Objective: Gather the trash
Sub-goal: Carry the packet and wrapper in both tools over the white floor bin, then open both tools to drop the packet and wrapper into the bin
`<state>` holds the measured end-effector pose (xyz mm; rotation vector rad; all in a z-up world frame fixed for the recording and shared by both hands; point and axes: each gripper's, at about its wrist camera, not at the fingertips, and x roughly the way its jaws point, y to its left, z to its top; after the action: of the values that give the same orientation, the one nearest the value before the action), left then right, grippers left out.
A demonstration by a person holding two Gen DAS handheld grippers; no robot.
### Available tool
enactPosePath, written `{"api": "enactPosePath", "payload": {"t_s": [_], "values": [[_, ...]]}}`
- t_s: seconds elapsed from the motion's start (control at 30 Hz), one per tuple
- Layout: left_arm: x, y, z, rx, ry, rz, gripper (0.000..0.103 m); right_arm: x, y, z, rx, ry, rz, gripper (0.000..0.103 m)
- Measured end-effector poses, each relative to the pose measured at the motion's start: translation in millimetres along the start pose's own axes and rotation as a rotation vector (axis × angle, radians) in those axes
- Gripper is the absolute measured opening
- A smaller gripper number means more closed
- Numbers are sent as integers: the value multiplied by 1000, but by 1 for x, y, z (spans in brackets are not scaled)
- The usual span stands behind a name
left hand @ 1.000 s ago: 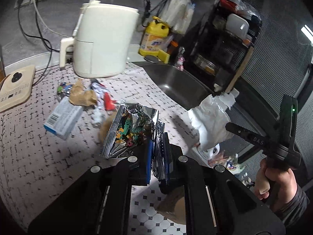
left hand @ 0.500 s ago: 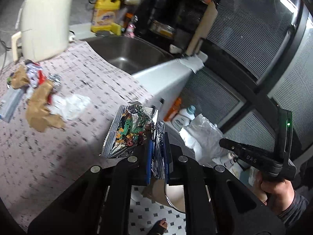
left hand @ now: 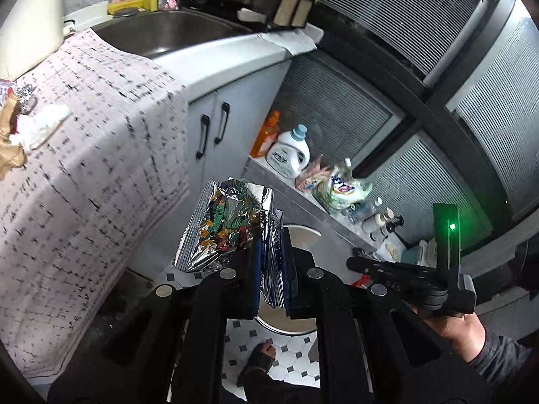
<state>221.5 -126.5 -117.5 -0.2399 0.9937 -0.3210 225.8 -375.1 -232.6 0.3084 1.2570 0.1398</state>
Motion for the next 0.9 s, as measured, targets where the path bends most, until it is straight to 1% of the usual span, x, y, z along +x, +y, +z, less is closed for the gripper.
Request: {"api": "enactPosePath", "payload": {"t_s": [0.03,0.07,0.13,0.33,0.47,0.5,0.63,0.7,0.77,0.8,0.83,0.87,0.9], "values": [[3,-3,-2,1,4,-2,11,-1,-6,-3,18,0,-3,57],[6,-5,-4,0,9,-4,11,-5,-11,-5,31,-17,-10,64],[11,-10,-10,-6,20,-14,11,-12,-17,-9,32,-30,-7,64],[33,-35,-34,-7,48,-58,11,-44,-47,-13,52,-67,-14,72],[48,-59,-48,11,66,-90,11,-71,-67,-16,62,-114,-26,77],[53,-65,-50,19,70,-100,11,-79,-73,-18,66,-128,-32,78],[67,-83,-54,39,84,-123,11,-103,-90,-24,80,-184,-63,86],[74,-89,-56,40,96,-133,11,-114,-99,-27,90,-206,-75,88],[80,-94,-58,41,105,-146,17,-122,-106,-30,93,-216,-83,88],[82,-95,-59,43,109,-150,25,-124,-109,-31,93,-219,-88,88],[84,-96,-60,42,110,-152,36,-126,-111,-32,94,-222,-94,88],[85,-97,-60,39,109,-156,41,-128,-113,-33,97,-225,-97,88],[86,-96,-61,35,108,-159,50,-130,-116,-34,100,-227,-98,88]]}}
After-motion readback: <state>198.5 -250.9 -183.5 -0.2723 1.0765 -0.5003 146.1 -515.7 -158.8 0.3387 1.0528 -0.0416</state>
